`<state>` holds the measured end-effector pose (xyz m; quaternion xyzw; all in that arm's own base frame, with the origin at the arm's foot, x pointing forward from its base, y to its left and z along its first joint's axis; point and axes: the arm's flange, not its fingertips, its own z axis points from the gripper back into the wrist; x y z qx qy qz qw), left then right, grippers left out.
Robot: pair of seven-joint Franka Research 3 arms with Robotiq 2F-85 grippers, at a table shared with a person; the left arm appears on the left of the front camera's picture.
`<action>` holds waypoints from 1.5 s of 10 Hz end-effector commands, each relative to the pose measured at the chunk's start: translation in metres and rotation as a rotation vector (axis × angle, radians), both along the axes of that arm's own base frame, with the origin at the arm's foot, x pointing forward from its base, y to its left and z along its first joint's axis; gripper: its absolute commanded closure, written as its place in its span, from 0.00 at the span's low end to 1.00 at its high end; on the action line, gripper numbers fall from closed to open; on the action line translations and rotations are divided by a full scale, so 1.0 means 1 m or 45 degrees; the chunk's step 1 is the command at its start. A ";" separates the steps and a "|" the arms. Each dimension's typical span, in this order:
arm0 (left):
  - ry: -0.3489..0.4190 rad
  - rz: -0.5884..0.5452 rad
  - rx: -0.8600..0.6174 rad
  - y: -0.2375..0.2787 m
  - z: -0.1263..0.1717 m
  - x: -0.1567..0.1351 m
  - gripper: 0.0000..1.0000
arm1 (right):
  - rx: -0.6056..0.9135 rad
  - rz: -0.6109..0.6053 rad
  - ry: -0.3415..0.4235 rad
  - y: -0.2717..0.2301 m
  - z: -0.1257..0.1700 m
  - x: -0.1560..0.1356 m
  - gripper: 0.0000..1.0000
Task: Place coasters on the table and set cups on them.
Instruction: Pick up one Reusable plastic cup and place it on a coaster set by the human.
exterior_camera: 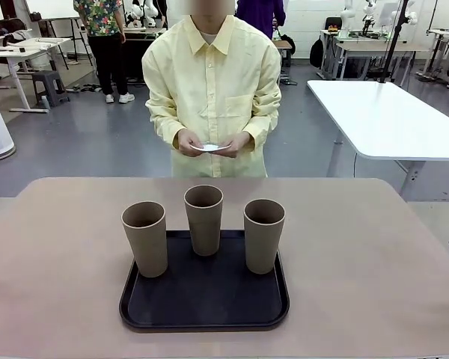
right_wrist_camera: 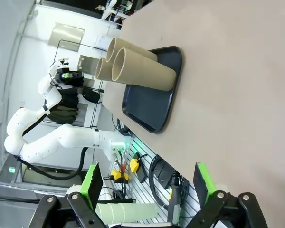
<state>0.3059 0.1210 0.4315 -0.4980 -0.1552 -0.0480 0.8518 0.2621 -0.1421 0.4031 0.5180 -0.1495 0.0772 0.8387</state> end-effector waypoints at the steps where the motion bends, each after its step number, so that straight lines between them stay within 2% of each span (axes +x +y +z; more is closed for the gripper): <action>1: -0.010 0.000 -0.014 0.001 0.000 0.000 0.00 | -0.009 -0.020 0.026 -0.006 -0.003 -0.003 0.00; 15: -0.010 0.000 -0.014 0.001 0.000 0.000 0.00 | -0.009 -0.020 0.026 -0.006 -0.003 -0.003 0.00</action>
